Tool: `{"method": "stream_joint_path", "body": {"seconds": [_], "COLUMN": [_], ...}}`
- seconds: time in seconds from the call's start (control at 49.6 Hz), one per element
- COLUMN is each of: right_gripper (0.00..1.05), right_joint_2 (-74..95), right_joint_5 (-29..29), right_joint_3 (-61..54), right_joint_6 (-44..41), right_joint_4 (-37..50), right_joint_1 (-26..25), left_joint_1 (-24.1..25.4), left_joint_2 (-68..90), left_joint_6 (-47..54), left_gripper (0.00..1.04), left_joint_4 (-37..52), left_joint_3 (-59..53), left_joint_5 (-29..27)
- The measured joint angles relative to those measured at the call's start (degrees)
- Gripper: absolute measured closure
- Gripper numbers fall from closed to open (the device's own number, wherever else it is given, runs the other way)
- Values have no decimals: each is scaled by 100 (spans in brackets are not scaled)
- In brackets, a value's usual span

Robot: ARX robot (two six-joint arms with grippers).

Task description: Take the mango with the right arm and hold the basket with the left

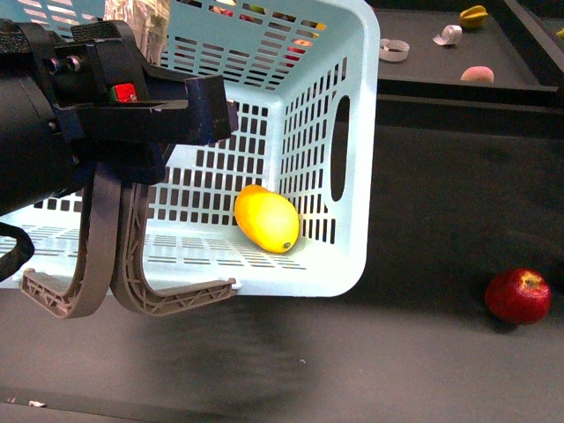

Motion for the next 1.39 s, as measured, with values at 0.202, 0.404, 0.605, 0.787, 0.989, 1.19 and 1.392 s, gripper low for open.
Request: {"method": "stream_joint_path", "body": {"seconds": [0.202, 0.404, 0.605, 0.787, 0.989, 1.19, 1.392], "right_gripper": [103, 103, 103, 103, 103, 103, 97], "right_joint_2": [-249, -1268, -1290, -1290, -1290, -1290, -1290], "right_joint_5": [-48, -50, -55, -52, -52, -52, -55], "right_joint_3": [-2, 4, 4, 4, 4, 4, 4], "right_joint_6": [-2, -2, -2, -2, -2, -2, -11], "right_joint_4": [-247, -1307, -1331, -1333, -1333, -1333, -1333], "right_joint_1": [-20, -24, -24, -24, -24, -24, -24], "left_joint_1": [0, 0, -2, -2, -2, -2, -2], "left_joint_2": [0, 0, 0, 0, 0, 0, 0], "left_joint_6": [-2, 2, 4, 2, -2, -2, -2], "left_gripper": [99, 99, 99, 99, 99, 99, 99], "left_joint_4": [0, 0, 0, 0, 0, 0, 0], "left_joint_3": [0, 0, 0, 0, 0, 0, 0], "left_joint_5": [-9, -7, 2, 0, -4, 0, 0]}}
